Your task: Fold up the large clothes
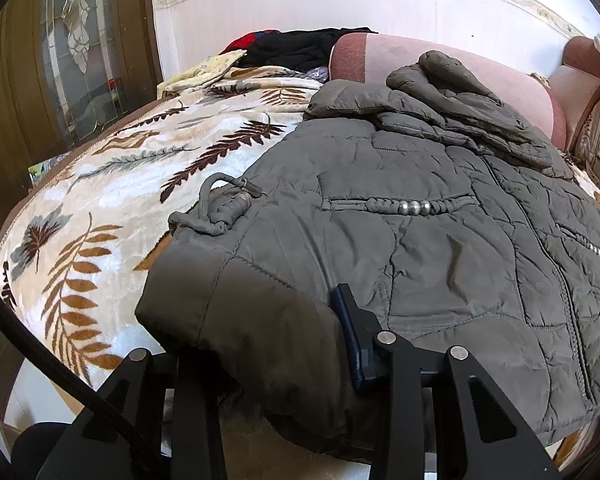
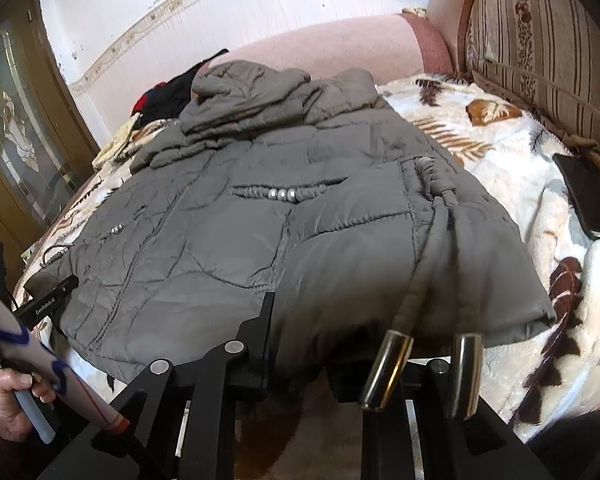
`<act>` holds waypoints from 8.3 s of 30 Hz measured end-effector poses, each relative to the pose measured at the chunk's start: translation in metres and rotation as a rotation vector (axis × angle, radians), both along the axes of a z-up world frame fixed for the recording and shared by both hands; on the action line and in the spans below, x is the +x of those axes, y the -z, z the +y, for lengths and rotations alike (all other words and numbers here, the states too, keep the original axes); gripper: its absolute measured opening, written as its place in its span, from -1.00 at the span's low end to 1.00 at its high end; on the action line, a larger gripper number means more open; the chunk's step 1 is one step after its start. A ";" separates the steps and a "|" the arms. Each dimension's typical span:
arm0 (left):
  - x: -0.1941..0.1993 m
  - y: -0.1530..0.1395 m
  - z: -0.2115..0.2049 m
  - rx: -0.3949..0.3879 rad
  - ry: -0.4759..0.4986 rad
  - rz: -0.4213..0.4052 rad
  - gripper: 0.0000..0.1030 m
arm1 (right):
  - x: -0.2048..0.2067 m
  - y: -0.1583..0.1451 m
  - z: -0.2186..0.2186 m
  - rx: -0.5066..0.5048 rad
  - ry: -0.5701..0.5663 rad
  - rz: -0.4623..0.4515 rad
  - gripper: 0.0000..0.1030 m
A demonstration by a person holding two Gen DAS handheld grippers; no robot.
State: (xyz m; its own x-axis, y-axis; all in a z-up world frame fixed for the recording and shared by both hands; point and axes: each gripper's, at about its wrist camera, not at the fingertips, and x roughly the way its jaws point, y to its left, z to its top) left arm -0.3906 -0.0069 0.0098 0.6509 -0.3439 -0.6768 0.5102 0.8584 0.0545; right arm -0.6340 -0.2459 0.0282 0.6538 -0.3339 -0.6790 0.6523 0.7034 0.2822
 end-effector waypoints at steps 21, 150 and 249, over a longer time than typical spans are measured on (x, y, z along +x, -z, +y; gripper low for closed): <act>-0.005 -0.005 0.001 0.001 0.017 -0.023 -0.40 | -0.004 -0.002 0.002 -0.025 0.004 -0.003 -0.62; 0.073 -0.166 -0.046 -0.223 0.149 -0.087 -0.62 | 0.055 -0.167 -0.077 -0.162 -0.031 -0.237 -0.68; 0.245 -0.097 -0.261 -0.053 0.162 0.180 0.57 | 0.233 -0.069 -0.291 0.028 -0.025 -0.016 0.07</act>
State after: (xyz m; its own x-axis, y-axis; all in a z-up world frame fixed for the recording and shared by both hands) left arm -0.1456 -0.2680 0.1067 0.4545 -0.4726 -0.7551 0.6390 0.7635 -0.0932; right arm -0.4006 -0.5371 0.0970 0.6726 -0.2985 -0.6771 0.6301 0.7109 0.3125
